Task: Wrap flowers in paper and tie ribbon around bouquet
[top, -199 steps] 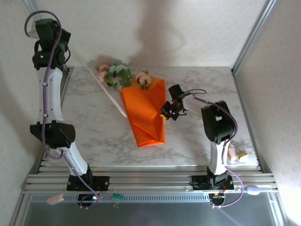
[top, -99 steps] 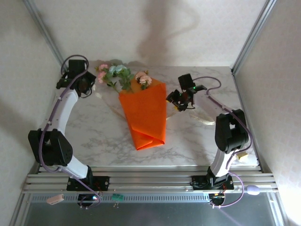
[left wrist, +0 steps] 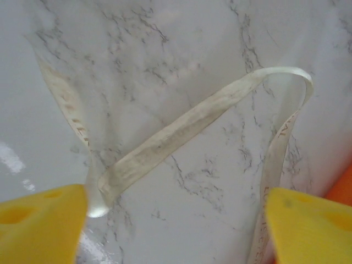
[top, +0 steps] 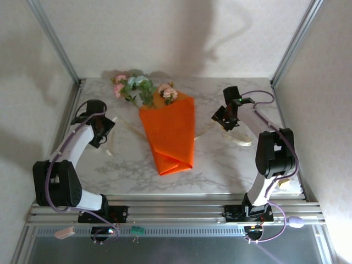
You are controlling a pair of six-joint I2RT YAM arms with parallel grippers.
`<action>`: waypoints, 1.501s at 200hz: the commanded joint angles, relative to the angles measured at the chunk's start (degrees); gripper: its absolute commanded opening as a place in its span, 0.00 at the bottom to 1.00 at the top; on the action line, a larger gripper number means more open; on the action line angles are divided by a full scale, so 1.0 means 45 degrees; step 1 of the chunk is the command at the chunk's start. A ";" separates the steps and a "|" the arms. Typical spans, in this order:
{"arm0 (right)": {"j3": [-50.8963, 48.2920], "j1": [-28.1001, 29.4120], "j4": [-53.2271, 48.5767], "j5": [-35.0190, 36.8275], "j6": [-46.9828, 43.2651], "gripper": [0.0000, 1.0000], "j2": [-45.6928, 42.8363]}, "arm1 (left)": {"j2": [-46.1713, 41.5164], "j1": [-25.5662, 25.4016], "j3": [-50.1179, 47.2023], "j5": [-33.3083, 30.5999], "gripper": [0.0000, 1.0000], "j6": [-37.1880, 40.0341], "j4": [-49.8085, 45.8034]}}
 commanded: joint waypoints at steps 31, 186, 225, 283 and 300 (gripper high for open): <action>-0.0464 -0.1644 -0.1178 0.0990 0.0334 0.48 -0.0354 | -0.0515 -0.0059 0.3744 -0.0969 0.88 0.0035 -0.1989; -0.2431 -0.2843 -0.0535 0.0119 0.0115 0.52 -0.1618 | 0.6951 -0.0696 0.4638 0.1624 0.69 -0.0923 0.1582; -0.1461 -0.2587 -0.0805 -0.0311 0.0637 0.52 -0.0077 | 0.7711 -0.0624 0.4054 0.2724 0.69 -0.0541 0.3502; -0.1654 -0.2553 0.0745 -0.0946 0.4086 0.53 0.0305 | 0.8350 -0.0657 0.3884 0.2153 0.11 -0.0411 0.2924; -0.1927 -0.2489 0.1812 -0.1339 0.5824 0.52 0.0474 | 0.7898 -0.0482 0.3331 0.2174 0.00 -0.0422 0.3320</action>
